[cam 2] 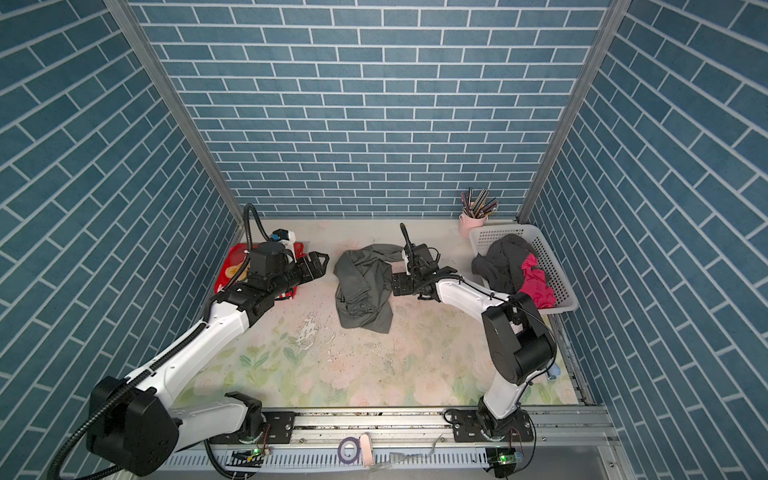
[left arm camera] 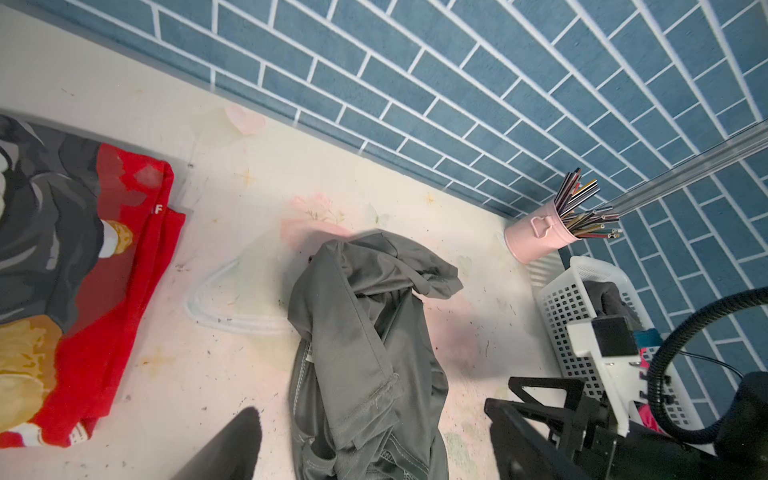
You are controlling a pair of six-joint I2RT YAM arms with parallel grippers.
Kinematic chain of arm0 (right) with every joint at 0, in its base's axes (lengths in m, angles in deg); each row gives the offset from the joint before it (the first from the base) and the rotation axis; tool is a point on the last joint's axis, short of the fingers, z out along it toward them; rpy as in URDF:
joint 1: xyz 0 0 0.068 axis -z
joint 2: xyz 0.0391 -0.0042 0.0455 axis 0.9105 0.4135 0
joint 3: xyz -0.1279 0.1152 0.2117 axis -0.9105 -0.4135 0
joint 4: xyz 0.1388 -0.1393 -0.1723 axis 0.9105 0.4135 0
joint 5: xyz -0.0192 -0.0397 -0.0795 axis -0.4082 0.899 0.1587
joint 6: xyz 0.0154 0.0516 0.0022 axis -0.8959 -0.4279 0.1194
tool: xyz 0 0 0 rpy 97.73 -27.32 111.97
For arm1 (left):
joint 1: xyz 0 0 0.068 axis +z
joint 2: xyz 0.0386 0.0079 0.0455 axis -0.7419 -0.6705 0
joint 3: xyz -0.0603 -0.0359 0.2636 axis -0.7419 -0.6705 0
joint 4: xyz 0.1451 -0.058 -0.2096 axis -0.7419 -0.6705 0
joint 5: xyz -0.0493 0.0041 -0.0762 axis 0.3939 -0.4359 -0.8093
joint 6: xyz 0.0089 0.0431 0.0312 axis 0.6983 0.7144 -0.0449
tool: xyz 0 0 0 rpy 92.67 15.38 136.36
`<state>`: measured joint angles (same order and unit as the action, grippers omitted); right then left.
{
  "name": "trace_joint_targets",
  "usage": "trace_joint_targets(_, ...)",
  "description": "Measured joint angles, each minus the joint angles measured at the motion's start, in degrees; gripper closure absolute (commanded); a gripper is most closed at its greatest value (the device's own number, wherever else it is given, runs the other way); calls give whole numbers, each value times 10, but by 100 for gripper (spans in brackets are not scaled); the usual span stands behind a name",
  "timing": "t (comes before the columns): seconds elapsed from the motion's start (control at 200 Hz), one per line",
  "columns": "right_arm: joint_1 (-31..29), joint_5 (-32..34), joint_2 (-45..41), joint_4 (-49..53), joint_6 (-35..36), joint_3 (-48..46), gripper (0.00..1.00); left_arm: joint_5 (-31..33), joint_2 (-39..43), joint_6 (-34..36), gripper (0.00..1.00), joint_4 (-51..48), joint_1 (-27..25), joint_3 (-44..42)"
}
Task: Fold and stack the t-shirts
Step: 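Lay the grey shirt on the table center with the right gripper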
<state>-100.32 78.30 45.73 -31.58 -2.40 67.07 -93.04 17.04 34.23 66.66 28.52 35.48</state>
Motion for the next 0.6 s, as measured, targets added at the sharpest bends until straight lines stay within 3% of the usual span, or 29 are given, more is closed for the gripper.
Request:
trace_joint_targets(0.16, -35, -9, 54, -29, -15, 9, 29, -10, -1, -8, 12, 7, 0, -7)
trace_joint_targets(0.24, -45, -17, 85, -37, -23, 23, 41, -17, -1, -11, 12, 12, 0, -12)
trace_joint_targets(0.375, -51, -19, 123, -38, -33, 64, 100, -28, -9, -12, 12, 13, 0, -18)
trace_joint_targets(0.6, -51, 38, 113, 35, -3, 167, 100, -45, -47, -10, 12, 11, 0, -17)
